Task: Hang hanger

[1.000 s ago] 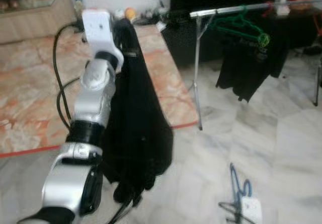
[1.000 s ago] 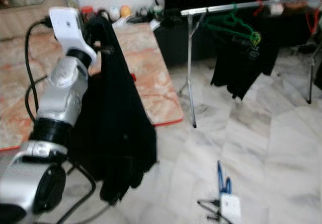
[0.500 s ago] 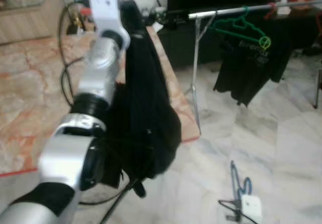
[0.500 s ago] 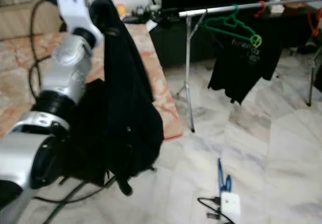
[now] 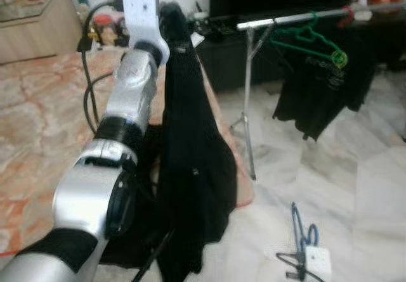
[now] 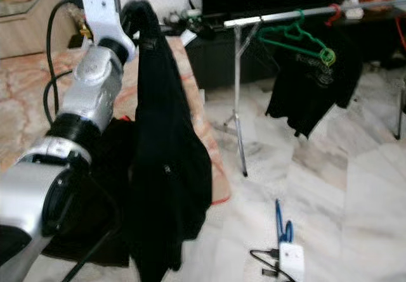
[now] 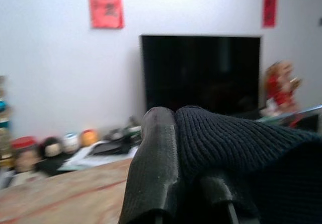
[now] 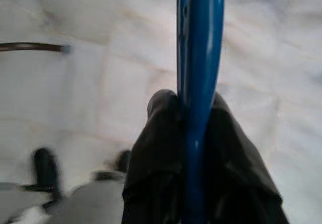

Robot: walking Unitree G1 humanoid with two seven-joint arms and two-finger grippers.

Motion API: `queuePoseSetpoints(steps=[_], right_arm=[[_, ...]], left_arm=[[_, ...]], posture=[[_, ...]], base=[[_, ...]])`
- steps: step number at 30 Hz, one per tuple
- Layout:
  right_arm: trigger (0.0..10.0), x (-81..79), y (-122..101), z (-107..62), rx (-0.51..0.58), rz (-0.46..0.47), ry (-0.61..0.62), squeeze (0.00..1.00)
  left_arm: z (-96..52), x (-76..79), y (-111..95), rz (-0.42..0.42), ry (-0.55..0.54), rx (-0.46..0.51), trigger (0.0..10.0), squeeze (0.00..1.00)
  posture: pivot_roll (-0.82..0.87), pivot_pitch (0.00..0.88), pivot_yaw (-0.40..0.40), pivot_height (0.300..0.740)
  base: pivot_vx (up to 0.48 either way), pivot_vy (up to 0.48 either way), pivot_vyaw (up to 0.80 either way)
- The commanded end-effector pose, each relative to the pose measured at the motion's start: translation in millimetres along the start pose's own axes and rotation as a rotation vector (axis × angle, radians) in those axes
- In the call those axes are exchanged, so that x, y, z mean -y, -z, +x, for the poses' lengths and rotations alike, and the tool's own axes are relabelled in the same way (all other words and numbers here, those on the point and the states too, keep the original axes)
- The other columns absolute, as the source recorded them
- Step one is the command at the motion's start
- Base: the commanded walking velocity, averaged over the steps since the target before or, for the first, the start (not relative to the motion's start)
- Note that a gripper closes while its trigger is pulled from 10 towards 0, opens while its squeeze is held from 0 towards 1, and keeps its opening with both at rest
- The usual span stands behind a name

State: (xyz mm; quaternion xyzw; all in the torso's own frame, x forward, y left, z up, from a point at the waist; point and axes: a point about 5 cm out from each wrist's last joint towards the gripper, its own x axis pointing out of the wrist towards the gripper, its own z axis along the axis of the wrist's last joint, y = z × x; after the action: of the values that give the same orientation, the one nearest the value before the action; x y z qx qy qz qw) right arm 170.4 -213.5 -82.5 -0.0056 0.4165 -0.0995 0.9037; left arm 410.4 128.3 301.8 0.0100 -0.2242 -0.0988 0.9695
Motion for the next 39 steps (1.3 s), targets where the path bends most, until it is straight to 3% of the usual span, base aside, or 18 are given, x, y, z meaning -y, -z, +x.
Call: queuePoseSetpoints(steps=[1,6,7,11,12,14,21,23,24,25,26,39], right_arm=[[10.0,2.8,5,-1.8,-0.011,-0.008,0.004,0.0],[10.0,2.9,6,-2.0,-0.012,-0.029,-0.004,0.0],[10.0,2.7,6,-2.1,-0.012,-0.028,-0.004,0.0],[10.0,1.9,8,-2.6,-0.013,-0.028,-0.006,0.0],[10.0,1.9,8,-2.6,-0.013,-0.028,-0.006,0.0],[10.0,2.3,9,-2.9,-0.016,-0.028,-0.004,0.0],[10.0,2.0,11,-3.6,-0.02,-0.025,-0.003,0.0],[10.0,1.1,12,-4.0,-0.02,-0.019,-0.003,0.0],[10.0,0.9,12,-4.0,-0.02,-0.018,-0.003,0.0],[10.0,0.7,12,-4.1,-0.02,-0.018,-0.003,0.0],[10.0,0.5,13,-4.3,-0.021,-0.019,-0.004,0.0],[10.0,0.1,19,-6.1,-0.041,-0.006,0.002,0.0]], left_arm=[[-4.6,12.8,3,0.029,0.074,0.009,10.0,0.0],[-37.8,17.3,45,0.047,0.132,-0.116,10.0,0.0],[-55.0,17.1,61,0.042,0.133,-0.171,10.0,0.0],[-89.6,22.8,82,0.018,0.159,-0.272,10.0,0.0],[-89.6,22.8,82,0.018,0.159,-0.272,10.0,0.0],[-105.5,25.3,88,0.015,0.175,-0.321,10.0,0.0],[-124.4,30.1,92,0.014,0.173,-0.392,10.0,0.0],[-128.0,32.2,90,0.009,0.172,-0.406,10.0,0.49],[-128.8,32.8,90,0.004,0.171,-0.41,10.0,0.49],[-129.6,33.2,90,0.002,0.172,-0.412,10.0,0.89],[-130.8,34.0,90,0.003,0.174,-0.416,10.0,1.0],[-141.0,32.9,87,0.024,0.216,-0.47,10.0,1.0]], posture=[[-0.11,0.0,0.041,0.74],[-0.1,0.0,0.038,0.74],[-0.1,0.0,0.038,0.74],[-0.09,0.0,0.034,0.74],[-0.09,0.0,0.034,0.74],[-0.09,0.0,0.034,0.74],[-0.09,0.0,0.045,0.74],[-0.09,0.0,0.047,0.74],[-0.09,0.0,0.047,0.74],[-0.09,0.0,0.049,0.74],[-0.09,0.0,0.049,0.74],[-0.09,0.0,0.063,0.74]], base=[[0.0,0.0,0.0],[0.0,0.0,0.0],[0.0,0.0,0.0],[0.0,0.0,0.0],[0.0,0.0,0.0],[0.0,0.0,0.0],[0.0,0.0,0.0],[0.0,0.0,0.0],[0.0,0.0,0.0],[0.0,0.0,0.0],[0.0,0.0,0.0],[0.0,0.0,0.0]])
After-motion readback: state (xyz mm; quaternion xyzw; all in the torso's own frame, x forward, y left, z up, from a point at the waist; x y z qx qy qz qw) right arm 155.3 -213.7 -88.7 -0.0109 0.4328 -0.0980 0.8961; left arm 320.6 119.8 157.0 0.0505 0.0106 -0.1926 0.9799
